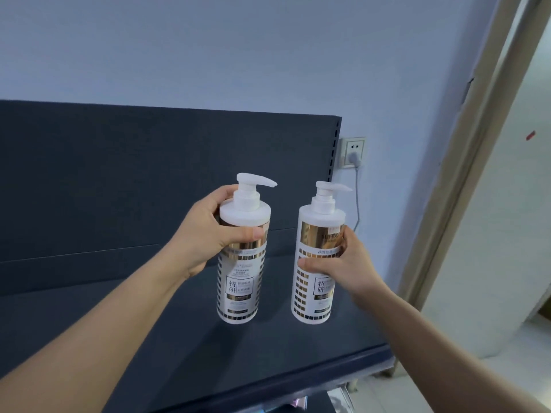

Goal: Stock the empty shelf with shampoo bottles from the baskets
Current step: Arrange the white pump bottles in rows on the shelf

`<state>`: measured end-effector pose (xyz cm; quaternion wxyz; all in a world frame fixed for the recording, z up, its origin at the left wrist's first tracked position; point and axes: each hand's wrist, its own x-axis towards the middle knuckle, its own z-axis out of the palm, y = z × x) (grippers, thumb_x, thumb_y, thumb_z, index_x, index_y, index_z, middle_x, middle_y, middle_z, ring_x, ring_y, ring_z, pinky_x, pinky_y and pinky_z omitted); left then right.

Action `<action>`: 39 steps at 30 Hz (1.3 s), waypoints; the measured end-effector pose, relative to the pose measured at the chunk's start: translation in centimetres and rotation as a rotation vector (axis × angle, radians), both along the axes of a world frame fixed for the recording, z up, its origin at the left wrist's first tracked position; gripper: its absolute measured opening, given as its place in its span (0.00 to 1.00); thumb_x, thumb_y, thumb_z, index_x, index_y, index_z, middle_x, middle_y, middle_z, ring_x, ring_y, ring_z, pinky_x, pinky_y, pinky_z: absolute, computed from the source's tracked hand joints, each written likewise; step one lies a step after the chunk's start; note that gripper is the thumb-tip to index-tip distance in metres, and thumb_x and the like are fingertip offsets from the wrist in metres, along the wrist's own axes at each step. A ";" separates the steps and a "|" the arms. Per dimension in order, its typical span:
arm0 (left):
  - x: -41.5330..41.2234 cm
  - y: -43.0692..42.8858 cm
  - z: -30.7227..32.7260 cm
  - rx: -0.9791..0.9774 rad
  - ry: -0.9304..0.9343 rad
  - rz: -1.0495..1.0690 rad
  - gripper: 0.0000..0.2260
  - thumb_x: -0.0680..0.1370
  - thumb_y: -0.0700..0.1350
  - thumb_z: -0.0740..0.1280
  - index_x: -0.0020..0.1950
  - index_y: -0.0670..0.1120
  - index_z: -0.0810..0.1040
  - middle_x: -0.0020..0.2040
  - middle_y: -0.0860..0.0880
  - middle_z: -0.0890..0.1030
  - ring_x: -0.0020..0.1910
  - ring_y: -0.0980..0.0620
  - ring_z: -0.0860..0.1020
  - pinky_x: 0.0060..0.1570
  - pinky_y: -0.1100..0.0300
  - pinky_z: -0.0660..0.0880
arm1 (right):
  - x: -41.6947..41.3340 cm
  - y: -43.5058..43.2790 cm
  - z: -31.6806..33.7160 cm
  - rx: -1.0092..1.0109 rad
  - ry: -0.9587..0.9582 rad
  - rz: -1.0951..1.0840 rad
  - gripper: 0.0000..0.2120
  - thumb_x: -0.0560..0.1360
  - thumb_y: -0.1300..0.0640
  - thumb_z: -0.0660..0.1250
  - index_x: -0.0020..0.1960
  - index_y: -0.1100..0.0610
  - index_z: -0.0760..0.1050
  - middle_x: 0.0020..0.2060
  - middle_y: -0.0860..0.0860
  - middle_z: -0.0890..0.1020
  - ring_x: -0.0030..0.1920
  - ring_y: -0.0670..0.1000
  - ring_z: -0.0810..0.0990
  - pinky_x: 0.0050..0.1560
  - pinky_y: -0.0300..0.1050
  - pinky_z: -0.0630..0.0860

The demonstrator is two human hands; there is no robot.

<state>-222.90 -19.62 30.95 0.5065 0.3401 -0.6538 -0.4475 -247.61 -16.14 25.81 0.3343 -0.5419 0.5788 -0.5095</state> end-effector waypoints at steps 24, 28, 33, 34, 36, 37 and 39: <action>-10.4 -14.1 -5.0 0.105 -0.107 0.269 0.28 0.63 0.34 0.79 0.54 0.59 0.77 0.50 0.57 0.83 0.49 0.60 0.80 0.44 0.66 0.77 | -7.3 -16.5 -4.5 0.082 0.095 0.128 0.31 0.55 0.58 0.84 0.52 0.47 0.73 0.47 0.44 0.84 0.48 0.46 0.83 0.50 0.48 0.80; -10.8 -15.3 -5.4 0.130 -0.137 0.270 0.30 0.64 0.32 0.78 0.60 0.55 0.75 0.54 0.54 0.81 0.54 0.55 0.79 0.46 0.64 0.77 | -7.3 -18.0 -4.8 0.079 0.092 0.139 0.31 0.55 0.59 0.84 0.52 0.48 0.73 0.47 0.45 0.84 0.48 0.47 0.83 0.50 0.48 0.80; -10.8 -16.5 -5.7 0.149 -0.158 0.272 0.31 0.65 0.32 0.78 0.56 0.62 0.74 0.56 0.55 0.79 0.57 0.55 0.77 0.51 0.62 0.76 | -7.2 -19.3 -5.1 0.068 0.103 0.134 0.31 0.56 0.59 0.84 0.54 0.50 0.72 0.49 0.46 0.83 0.49 0.48 0.82 0.50 0.48 0.79; -10.8 -16.8 -5.8 0.154 -0.165 0.274 0.32 0.65 0.33 0.78 0.57 0.63 0.73 0.57 0.56 0.76 0.57 0.57 0.75 0.49 0.64 0.74 | -7.2 -19.5 -5.1 0.066 0.104 0.135 0.31 0.56 0.59 0.84 0.54 0.50 0.72 0.49 0.46 0.83 0.49 0.48 0.82 0.50 0.49 0.79; -10.8 -17.1 -5.9 0.163 -0.203 0.276 0.34 0.66 0.34 0.78 0.67 0.57 0.71 0.57 0.61 0.71 0.55 0.61 0.72 0.47 0.68 0.70 | -7.3 -19.9 -5.1 0.061 0.106 0.138 0.31 0.56 0.59 0.84 0.54 0.50 0.72 0.49 0.46 0.83 0.49 0.48 0.82 0.51 0.48 0.79; -10.8 -17.3 -5.9 0.166 -0.229 0.274 0.37 0.67 0.35 0.78 0.71 0.53 0.68 0.56 0.63 0.69 0.54 0.64 0.70 0.47 0.68 0.69 | -7.3 -20.0 -5.1 0.058 0.109 0.140 0.31 0.56 0.59 0.84 0.53 0.49 0.72 0.49 0.46 0.83 0.49 0.47 0.82 0.51 0.48 0.79; -10.7 -17.5 -5.8 0.159 -0.288 0.274 0.39 0.67 0.37 0.78 0.74 0.51 0.65 0.56 0.64 0.68 0.53 0.65 0.69 0.52 0.65 0.68 | -7.3 -20.2 -5.1 0.053 0.118 0.144 0.30 0.57 0.58 0.84 0.52 0.47 0.72 0.48 0.45 0.83 0.49 0.46 0.82 0.50 0.47 0.79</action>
